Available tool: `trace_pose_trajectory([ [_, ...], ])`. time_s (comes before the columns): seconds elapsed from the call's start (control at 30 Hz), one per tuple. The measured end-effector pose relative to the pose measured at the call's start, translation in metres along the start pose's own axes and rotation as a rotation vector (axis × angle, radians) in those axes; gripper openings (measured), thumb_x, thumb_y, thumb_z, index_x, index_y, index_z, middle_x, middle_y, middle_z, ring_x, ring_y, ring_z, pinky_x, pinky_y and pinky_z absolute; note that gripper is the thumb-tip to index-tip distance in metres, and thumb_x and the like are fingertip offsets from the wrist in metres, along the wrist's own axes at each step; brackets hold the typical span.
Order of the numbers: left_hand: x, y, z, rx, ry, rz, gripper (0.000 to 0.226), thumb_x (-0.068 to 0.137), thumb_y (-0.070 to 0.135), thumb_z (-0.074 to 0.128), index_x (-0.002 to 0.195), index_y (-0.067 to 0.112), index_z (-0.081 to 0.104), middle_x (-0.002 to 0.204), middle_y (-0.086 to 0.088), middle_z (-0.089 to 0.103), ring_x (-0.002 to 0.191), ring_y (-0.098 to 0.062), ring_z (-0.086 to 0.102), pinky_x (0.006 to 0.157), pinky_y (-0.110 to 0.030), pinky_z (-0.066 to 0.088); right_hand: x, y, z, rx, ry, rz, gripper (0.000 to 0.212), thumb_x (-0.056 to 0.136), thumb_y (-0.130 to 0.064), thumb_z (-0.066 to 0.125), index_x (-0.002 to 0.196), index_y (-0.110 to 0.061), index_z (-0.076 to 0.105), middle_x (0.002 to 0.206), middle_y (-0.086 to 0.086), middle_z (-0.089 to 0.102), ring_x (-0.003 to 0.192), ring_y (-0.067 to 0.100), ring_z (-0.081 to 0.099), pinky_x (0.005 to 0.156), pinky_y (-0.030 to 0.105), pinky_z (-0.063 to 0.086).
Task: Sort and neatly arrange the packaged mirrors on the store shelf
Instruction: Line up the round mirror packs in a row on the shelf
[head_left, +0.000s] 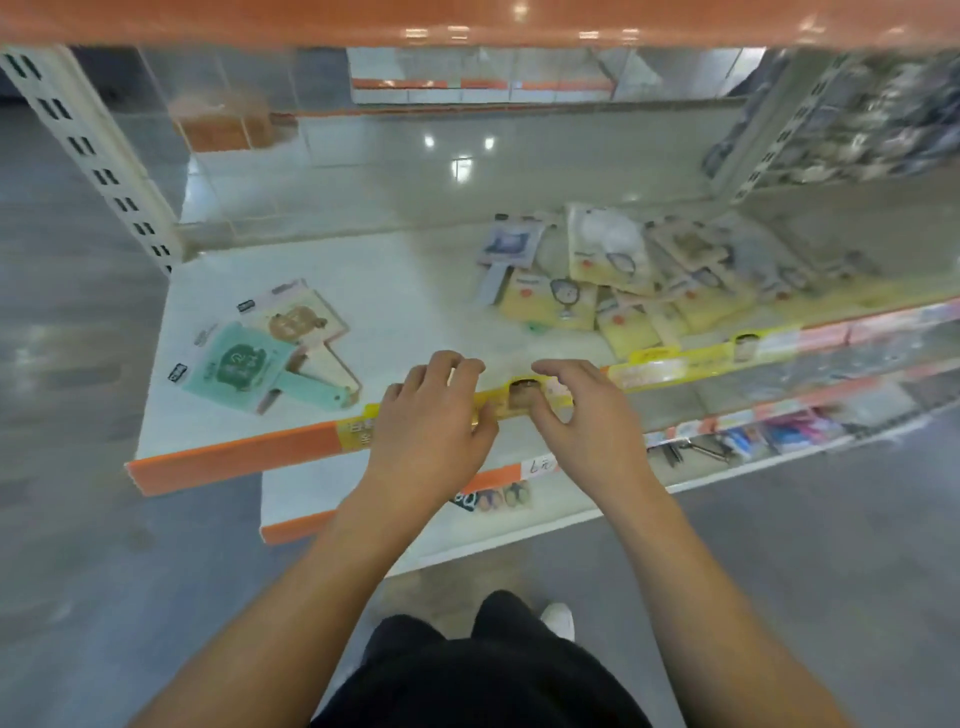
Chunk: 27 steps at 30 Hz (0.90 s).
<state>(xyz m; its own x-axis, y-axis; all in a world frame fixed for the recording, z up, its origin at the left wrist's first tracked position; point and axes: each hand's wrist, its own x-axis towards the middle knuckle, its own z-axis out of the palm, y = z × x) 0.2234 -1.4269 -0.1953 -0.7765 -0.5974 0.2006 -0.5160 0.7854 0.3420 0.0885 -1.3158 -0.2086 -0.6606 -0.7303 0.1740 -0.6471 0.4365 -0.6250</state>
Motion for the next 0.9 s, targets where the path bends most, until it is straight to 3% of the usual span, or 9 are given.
trace_pose_trajectory([
  [0.27,0.035,0.110,0.042,-0.035,-0.075,0.136,0.038,0.089,0.037,0.051,0.122,0.020,0.053,0.121,0.000,0.053,0.103,-0.027,0.056,0.079,-0.040,0.047,-0.012,0.082,-0.075,0.001,0.095,0.122,0.030,0.090,-0.031,0.061,0.118,-0.022,0.064,0.118,-0.005,0.062,0.113,0.019,0.056,0.092,0.037,0.047],
  [0.5,0.062,0.197,0.086,-0.012,-0.092,0.164,0.040,0.089,0.038,0.051,0.124,0.019,0.053,0.124,-0.001,0.052,0.106,-0.026,0.055,0.083,-0.042,0.047,-0.014,0.159,-0.128,0.016,0.104,0.161,0.033,0.089,-0.031,0.062,0.121,-0.020,0.063,0.120,-0.006,0.061,0.113,0.017,0.054,0.094,0.030,0.043],
  [0.9,0.085,0.237,0.108,0.030,-0.089,0.024,0.039,0.089,0.037,0.050,0.124,0.019,0.052,0.124,-0.001,0.051,0.107,-0.027,0.054,0.083,-0.041,0.046,0.015,0.208,-0.155,0.037,0.038,0.076,0.032,0.089,-0.030,0.062,0.120,-0.019,0.063,0.120,0.000,0.062,0.112,0.023,0.054,0.091,0.035,0.044],
])
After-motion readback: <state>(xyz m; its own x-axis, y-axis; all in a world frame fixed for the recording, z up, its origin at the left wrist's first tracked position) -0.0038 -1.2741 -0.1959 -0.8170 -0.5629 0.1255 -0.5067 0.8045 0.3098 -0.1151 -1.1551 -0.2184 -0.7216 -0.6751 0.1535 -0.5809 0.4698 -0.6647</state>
